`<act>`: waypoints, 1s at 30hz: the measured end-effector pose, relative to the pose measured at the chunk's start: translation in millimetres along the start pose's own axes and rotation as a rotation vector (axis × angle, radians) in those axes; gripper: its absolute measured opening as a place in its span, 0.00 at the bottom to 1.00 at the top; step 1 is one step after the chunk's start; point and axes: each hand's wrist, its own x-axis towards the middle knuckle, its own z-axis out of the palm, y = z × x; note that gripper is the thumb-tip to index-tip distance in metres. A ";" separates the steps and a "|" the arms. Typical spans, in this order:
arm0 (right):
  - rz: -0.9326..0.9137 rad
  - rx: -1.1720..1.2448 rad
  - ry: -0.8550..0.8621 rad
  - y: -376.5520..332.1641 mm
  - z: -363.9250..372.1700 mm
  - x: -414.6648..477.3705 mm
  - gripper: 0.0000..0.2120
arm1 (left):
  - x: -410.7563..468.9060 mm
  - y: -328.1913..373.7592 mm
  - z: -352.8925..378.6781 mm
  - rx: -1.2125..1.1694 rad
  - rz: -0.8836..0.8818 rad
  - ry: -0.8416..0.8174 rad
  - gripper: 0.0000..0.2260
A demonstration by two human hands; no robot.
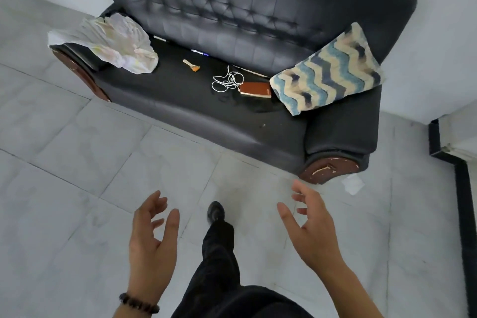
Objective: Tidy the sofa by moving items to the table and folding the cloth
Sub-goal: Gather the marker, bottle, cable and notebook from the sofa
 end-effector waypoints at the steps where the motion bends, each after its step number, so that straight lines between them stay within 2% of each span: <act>1: 0.004 -0.010 0.008 -7.1 5.1 26.3 0.27 | 27.6 3.2 8.3 -0.004 0.000 -0.014 0.22; 11: 0.053 0.033 0.121 -71.2 27.9 252.7 0.24 | 293.7 74.4 84.3 0.059 0.128 -0.194 0.21; 14: 0.089 0.061 0.143 -71.9 40.6 309.2 0.23 | 359.2 82.8 115.5 0.079 0.164 -0.231 0.20; 24: 0.232 0.126 0.099 -63.2 78.4 519.0 0.22 | 548.9 102.9 222.0 0.164 0.118 -0.349 0.18; 30: 0.361 0.094 0.030 -41.0 120.5 622.9 0.21 | 654.5 76.5 287.5 0.233 0.086 -0.450 0.17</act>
